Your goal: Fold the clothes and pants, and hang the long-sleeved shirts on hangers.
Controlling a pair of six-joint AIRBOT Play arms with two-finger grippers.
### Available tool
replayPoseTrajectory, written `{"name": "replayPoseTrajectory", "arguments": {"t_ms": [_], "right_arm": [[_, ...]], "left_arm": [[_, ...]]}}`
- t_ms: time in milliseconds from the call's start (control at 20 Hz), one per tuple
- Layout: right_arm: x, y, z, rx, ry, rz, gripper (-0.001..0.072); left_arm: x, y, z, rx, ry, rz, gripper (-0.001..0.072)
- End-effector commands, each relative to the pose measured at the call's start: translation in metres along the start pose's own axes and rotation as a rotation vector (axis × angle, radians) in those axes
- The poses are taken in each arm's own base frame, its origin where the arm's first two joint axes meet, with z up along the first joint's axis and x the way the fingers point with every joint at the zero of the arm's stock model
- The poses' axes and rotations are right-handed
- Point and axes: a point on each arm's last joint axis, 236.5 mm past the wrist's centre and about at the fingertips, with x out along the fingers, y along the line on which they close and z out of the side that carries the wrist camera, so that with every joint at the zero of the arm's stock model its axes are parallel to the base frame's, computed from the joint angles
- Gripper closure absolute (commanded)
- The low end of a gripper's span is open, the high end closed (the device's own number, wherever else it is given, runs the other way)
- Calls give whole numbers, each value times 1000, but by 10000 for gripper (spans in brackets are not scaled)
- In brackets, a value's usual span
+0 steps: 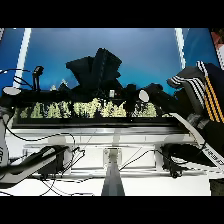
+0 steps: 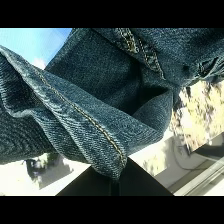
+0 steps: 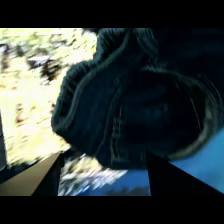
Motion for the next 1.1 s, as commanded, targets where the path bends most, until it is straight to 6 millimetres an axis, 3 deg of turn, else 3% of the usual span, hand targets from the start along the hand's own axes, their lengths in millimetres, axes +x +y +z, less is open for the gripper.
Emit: {"name": "replayPoseTrajectory", "arguments": {"t_ms": [0,100,150,200,250,350,400,550,650,750,850,950,1050], "right_arm": [[15,-9,15,-32,-43,-58,151],[17,-13,23,-41,-65,-86,157],[18,-13,24,-43,-68,-87,313],[18,-13,25,-41,-69,-88,573],[16,-16,27,-27,-75,-95,666],[7,-29,39,-18,-100,-128,670],[-2,-46,49,22,-135,-177,671],[-64,-142,83,327,-345,-414,671],[-124,-207,83,561,-488,-531,671],[-182,-260,60,811,-608,-606,671],[-219,-291,17,1063,-665,-627,671],[-220,-290,-32,1237,-575,-586,671],[-197,-259,-76,1331,-377,-483,671]], "left_arm": [[0,1,0,0,-2,2,681],[0,1,0,0,-2,3,681],[0,1,1,-1,-3,6,682],[0,4,2,-2,-10,15,682],[0,9,5,-25,-24,35,682],[-3,25,16,-126,-76,99,683],[-6,36,23,-172,-111,137,683],[-42,78,64,-366,-291,258,685],[-95,106,104,-406,-445,335,685],[-166,127,143,-435,-609,406,686],[-235,146,162,-454,-745,482,686],[-273,166,151,-477,-790,557,686],[-274,189,114,-513,-684,629,686]]}}
